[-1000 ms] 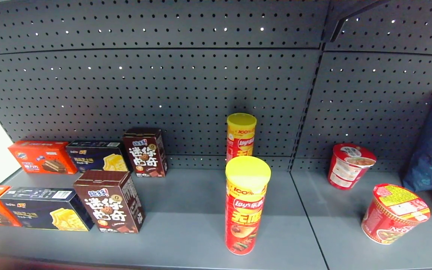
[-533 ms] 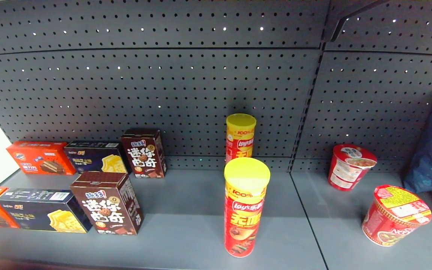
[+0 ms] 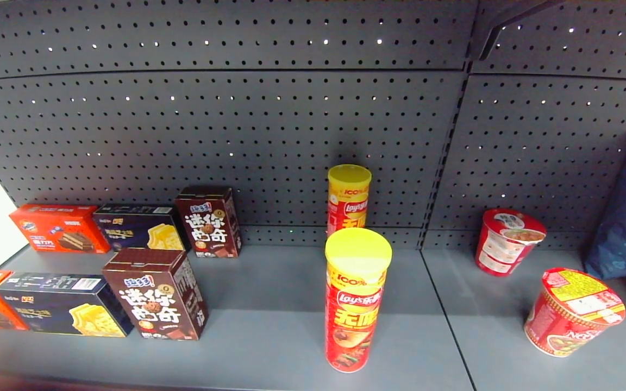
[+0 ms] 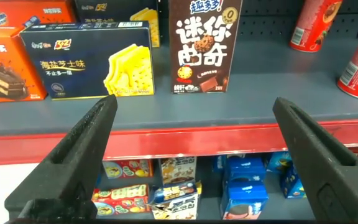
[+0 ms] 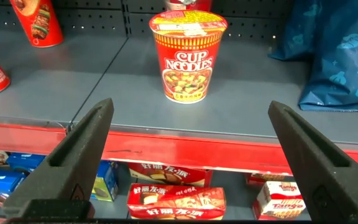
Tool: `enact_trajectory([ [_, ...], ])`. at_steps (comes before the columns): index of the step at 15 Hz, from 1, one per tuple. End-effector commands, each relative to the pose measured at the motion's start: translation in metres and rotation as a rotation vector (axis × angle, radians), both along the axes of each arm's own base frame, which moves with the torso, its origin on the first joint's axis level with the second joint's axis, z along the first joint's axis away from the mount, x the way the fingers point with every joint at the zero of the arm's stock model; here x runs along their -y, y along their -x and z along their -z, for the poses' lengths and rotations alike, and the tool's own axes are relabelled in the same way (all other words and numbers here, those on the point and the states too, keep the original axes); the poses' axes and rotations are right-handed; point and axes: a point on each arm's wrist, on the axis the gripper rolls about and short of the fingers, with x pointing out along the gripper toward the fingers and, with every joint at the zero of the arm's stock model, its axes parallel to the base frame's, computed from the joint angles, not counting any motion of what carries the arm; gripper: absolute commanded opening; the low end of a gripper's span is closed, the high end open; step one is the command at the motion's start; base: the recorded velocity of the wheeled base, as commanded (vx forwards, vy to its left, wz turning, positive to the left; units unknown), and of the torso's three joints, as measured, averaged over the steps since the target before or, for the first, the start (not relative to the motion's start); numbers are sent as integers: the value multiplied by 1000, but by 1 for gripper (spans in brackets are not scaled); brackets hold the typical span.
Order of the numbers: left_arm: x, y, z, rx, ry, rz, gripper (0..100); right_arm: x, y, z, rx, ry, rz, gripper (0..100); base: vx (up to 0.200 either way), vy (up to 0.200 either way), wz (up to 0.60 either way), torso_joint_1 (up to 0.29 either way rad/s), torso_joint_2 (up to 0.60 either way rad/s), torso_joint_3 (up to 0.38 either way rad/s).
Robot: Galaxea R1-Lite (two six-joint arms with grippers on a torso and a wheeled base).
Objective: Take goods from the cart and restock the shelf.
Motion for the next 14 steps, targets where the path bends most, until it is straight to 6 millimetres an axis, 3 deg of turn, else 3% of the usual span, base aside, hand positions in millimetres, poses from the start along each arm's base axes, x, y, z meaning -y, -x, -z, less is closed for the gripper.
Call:
enact_trajectory([
  [1,0,0,0,0,-3,1,100,0,0,0,-3,0,1,100,0,0,0,0,0,0],
  [14,0,0,0,0,-3,-1,100,0,0,0,-3,1,-7,100,0,0,0,0,0,0],
])
